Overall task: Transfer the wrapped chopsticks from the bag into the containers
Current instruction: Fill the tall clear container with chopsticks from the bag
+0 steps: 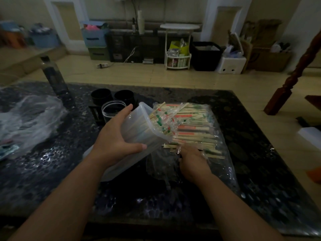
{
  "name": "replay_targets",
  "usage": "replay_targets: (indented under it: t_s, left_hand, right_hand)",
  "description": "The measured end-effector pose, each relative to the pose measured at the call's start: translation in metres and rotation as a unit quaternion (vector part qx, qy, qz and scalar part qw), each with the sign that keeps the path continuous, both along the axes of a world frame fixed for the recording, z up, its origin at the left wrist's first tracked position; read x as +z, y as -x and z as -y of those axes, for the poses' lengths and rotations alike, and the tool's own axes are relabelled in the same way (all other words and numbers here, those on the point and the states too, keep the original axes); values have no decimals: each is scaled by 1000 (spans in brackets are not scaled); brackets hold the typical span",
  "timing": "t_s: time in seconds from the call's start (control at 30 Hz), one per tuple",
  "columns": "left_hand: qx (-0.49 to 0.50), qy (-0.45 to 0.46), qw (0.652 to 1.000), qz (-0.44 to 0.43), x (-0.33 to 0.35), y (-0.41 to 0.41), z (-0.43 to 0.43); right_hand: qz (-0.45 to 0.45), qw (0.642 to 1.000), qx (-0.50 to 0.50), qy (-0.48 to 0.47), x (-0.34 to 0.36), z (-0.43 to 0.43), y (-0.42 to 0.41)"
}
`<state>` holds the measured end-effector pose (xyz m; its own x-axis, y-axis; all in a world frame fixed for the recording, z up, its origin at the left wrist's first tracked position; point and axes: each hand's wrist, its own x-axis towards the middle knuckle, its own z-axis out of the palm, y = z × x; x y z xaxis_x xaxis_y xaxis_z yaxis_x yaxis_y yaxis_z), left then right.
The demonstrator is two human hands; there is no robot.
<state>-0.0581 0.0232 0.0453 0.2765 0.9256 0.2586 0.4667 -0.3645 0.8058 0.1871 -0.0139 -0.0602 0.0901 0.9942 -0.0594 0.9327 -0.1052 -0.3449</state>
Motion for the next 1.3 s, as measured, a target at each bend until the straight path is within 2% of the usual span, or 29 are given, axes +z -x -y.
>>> replay_targets:
  t_s: [0.13,0.37,0.53,0.77,0.93,1.17,1.3]
  left_hand:
    - [-3,4,1000,-1,0,0,0]
    - [-16,6,1000,-16,-1,-5,0]
    - [-10,7,1000,-15,-2,-6,-2]
    - [-14,5,1000,-20,-2,-6,-1]
    - [-6,5,1000,-18,-1,-4,0]
    - [-11,6,1000,-23,-1,-6,-1]
    - [-11,2,1000,-27,-1,-7,-1]
  right_hand:
    - [13,999,-6,31,2,-4,0]
    - [44,999,-4,18,11,-18,-5]
    - [-5,997,-17,72,7,-20,-10]
    - [-9,997,-20,73,4,-22,-15]
    - [9,993,-29,118,8,-26,-18]
    - [0,997,-9,73,12,-19,-11]
    - [-48,997,1,61,15,-11,-10]
